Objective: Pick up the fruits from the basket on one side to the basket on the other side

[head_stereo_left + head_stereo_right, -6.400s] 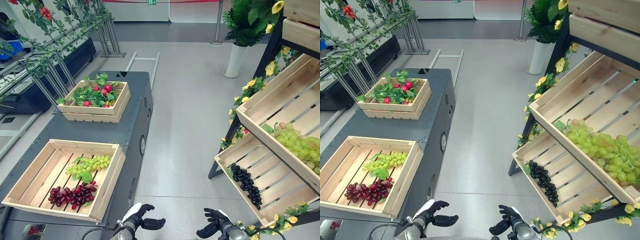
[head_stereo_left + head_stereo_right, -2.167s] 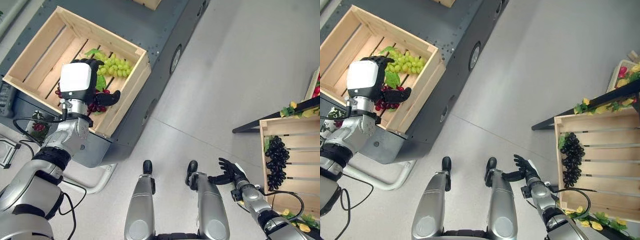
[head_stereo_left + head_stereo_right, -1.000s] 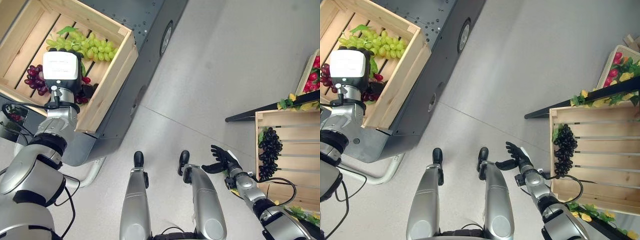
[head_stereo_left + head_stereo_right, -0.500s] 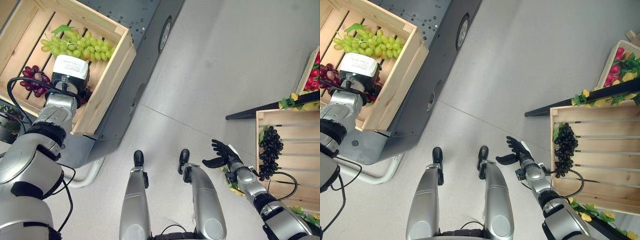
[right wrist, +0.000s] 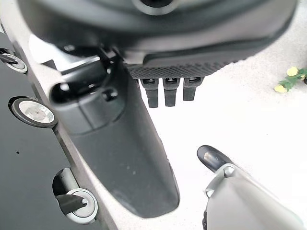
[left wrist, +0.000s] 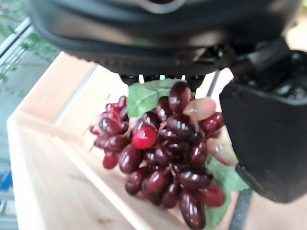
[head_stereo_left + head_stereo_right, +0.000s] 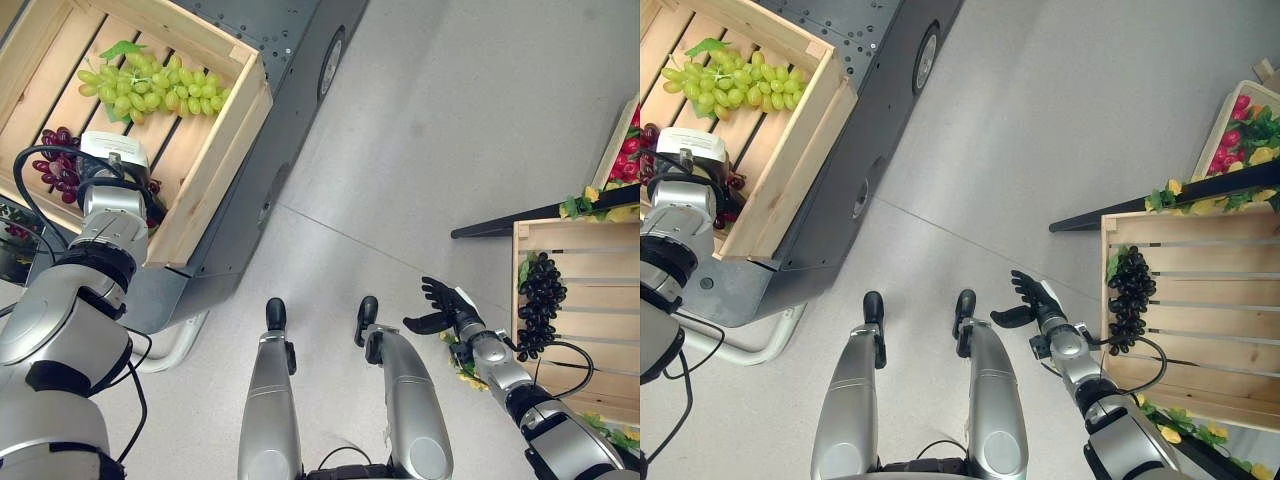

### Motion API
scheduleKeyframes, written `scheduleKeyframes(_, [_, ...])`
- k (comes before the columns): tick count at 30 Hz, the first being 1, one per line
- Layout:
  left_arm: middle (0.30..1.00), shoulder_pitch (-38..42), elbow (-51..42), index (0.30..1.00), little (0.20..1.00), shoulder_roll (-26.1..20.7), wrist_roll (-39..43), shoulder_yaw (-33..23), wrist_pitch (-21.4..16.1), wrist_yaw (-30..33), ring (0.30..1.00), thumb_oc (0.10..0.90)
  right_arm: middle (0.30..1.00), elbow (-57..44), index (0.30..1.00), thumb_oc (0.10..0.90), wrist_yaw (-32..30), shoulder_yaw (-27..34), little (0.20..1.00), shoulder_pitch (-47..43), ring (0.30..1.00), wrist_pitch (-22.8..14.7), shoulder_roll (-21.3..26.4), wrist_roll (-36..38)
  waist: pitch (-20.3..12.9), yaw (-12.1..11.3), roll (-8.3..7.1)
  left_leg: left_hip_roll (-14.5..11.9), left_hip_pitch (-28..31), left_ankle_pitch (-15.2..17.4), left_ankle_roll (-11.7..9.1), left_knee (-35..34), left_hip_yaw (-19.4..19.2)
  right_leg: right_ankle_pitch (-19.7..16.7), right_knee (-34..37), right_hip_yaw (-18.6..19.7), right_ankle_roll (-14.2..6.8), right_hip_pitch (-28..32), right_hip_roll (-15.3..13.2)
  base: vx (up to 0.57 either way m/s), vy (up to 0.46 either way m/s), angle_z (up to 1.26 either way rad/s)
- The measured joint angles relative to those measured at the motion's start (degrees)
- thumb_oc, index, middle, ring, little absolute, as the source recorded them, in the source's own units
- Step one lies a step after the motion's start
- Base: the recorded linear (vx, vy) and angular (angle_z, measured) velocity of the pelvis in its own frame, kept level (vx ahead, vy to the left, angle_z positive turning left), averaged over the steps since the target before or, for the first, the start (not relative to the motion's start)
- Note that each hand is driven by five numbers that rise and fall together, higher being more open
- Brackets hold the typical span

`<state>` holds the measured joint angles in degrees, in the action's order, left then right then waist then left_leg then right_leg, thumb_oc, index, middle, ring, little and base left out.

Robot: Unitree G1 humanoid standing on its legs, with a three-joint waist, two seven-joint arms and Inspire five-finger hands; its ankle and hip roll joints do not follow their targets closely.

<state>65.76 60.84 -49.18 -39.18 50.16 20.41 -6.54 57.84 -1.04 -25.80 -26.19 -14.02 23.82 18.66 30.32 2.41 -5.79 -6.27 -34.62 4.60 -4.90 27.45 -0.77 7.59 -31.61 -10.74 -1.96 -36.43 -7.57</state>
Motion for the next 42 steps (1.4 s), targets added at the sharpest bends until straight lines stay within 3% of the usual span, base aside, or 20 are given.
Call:
scheduleKeyframes(5, [0.9,0.23,2.28,0.9,0.9,1.64,3.06,-2.26,0.53,1.85,0.9,0.8,0.9,-0.42,0.9,0.8,-0.01,-0.05,0.9,-0.1,0.9,0.0,0.0,0.02,-0.02,0.22,-0.06,0.0,0.0,0.0,0.0,0.05,0.24,-0.03,0.35,-0.33,-0.02,0.21,0.01,0.0,0.0,0.0])
scheduleKeyframes(6, [0.542,0.38,2.75,0.542,0.542,1.67,3.53,-2.28,0.52,2.08,0.542,0.562,0.9,-0.58,0.9,0.8,-0.01,-0.05,0.9,-0.19,0.9,0.04,0.0,0.03,-0.02,0.29,-0.07,0.0,0.0,0.0,0.0,0.05,0.26,-0.03,0.37,-0.36,-0.01,0.22,0.01,0.0,0.0,0.0])
scheduleKeyframes(7, [0.542,0.39,3.14,0.542,0.542,1.74,3.51,-2.28,0.5,2.45,0.542,0.562,0.9,-0.73,0.9,0.8,-0.01,-0.06,0.9,-0.24,0.9,0.08,0.0,0.03,-0.03,0.4,-0.09,-0.01,0.0,0.0,0.0,0.06,0.26,-0.04,0.38,-0.36,-0.01,0.23,0.01,0.0,0.0,0.0])
scheduleKeyframes(8, [0.3,0.39,3.97,0.3,0.3,1.83,3.46,-2.28,0.37,3.5,0.3,0.4,0.9,-0.79,0.9,0.8,-0.01,-0.3,0.9,-0.56,0.9,0.08,-0.01,0.03,-0.01,0.69,-0.24,0.0,0.0,0.0,0.0,0.07,0.26,-0.05,0.39,-0.35,-0.01,0.23,0.0,0.0,0.0,0.0])
scheduleKeyframes(13, [0.3,0.39,6.28,0.3,0.3,1.81,1.36,-2.0,-1.76,7.68,0.3,0.4,0.9,-0.81,0.9,0.8,-0.01,-1.71,0.9,-0.92,0.9,0.07,-0.01,0.31,-0.09,1.61,-1.14,-0.06,-0.18,0.02,0.0,0.05,0.26,-0.11,0.58,-0.24,-0.08,0.13,0.18,0.0,0.0,0.0])
scheduleKeyframes(17, [0.3,0.34,6.26,0.3,0.3,1.79,-1.04,-0.88,-5.02,9.23,0.3,0.4,0.9,-0.76,0.9,0.8,-0.02,-1.76,0.9,-0.68,0.9,0.06,-0.01,0.32,-0.09,1.49,-1.16,-0.07,-0.38,0.01,-0.01,0.05,0.34,-0.13,0.84,-0.33,-0.11,0.05,0.23,0.0,0.0,0.0])
scheduleKeyframes(28, [0.3,-0.17,6.0,0.3,0.3,1.25,-0.15,-0.88,-9.42,15.29,0.3,0.4,0.9,-0.81,0.9,0.8,-0.01,-1.79,0.9,-0.75,0.9,-0.13,-0.06,2.09,-0.09,1.03,-1.16,0.02,-0.27,0.01,0.01,-0.16,0.36,-0.28,1.31,-0.4,-0.26,0.29,0.18,0.0,0.0,0.0])
scheduleKeyframes(35, [0.3,-0.24,3.79,0.3,0.3,0.49,6.9,-1.0,-12.9,21.14,0.3,0.4,0.9,-0.86,0.9,0.8,-0.01,-1.75,0.9,0.26,0.9,-0.23,-0.09,2.09,-0.08,-0.15,-1.15,0.14,2.41,0.02,0.05,-0.54,0.22,-0.27,1.38,-0.19,-0.29,2.72,0.1,0.0,0.0,0.0])
scheduleKeyframes(42, [0.3,-5.62,0.6,0.3,0.3,0.46,26.4,-12.58,-18.64,27.63,0.3,0.4,0.9,-1.44,0.9,0.8,-0.03,-1.67,0.9,2.33,0.9,-0.38,-1.61,2.04,-0.06,-0.37,-1.11,0.18,5.54,-0.15,0.04,-2.07,-0.01,-0.24,2.09,-0.24,-0.34,5.55,0.04,0.0,-0.021,0.0])
